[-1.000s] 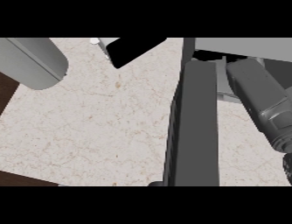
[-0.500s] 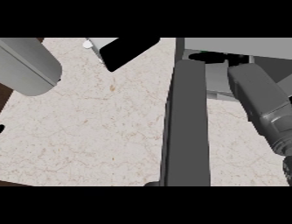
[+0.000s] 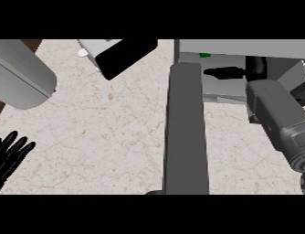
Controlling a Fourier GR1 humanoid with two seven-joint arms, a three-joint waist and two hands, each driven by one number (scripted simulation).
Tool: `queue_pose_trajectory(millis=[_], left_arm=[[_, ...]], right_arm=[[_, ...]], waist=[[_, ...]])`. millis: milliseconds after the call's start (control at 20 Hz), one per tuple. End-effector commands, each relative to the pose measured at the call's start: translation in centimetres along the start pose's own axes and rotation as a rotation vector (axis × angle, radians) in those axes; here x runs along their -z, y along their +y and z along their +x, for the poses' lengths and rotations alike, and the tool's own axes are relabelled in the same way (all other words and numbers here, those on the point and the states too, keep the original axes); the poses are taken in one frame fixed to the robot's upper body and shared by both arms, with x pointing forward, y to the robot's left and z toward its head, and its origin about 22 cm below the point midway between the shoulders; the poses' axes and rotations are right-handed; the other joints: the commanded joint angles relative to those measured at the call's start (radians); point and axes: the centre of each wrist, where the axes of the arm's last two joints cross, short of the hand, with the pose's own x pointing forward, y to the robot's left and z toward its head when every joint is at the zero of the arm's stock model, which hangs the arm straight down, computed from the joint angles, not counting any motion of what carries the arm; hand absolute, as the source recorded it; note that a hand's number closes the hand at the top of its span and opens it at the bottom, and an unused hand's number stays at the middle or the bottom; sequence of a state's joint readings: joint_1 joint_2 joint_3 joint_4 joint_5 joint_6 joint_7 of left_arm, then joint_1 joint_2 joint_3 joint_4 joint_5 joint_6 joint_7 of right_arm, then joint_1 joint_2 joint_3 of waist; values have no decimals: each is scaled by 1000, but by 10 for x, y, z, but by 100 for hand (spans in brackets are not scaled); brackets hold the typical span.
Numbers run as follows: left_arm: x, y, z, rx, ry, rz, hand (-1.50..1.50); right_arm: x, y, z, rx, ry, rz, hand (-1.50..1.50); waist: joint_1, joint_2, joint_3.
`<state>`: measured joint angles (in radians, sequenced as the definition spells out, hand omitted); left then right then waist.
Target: Pick up the milk, place it into the microwave and close the microwave
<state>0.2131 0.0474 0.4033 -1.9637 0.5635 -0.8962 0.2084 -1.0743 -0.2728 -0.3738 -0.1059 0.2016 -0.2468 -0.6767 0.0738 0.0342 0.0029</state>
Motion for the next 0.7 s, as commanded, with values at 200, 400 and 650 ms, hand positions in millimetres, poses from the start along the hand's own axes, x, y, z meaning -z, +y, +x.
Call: queue_pose_trajectory(millis=[200,400,650], left_arm=[[11,-18,-24,-45,106,-178,-150],[18,-21,-34,-19,116,-189,-150],[42,-27,-52,10,131,-220,-150]], right_arm=[[-40,17,-36,312,17,110,-150],[-83,50,-61,451,54,154,-150],[-105,61,-71,513,68,166,-150]], waist=[[-43,-22,-1],[-68,-34,-3],[-87,-41,-4]])
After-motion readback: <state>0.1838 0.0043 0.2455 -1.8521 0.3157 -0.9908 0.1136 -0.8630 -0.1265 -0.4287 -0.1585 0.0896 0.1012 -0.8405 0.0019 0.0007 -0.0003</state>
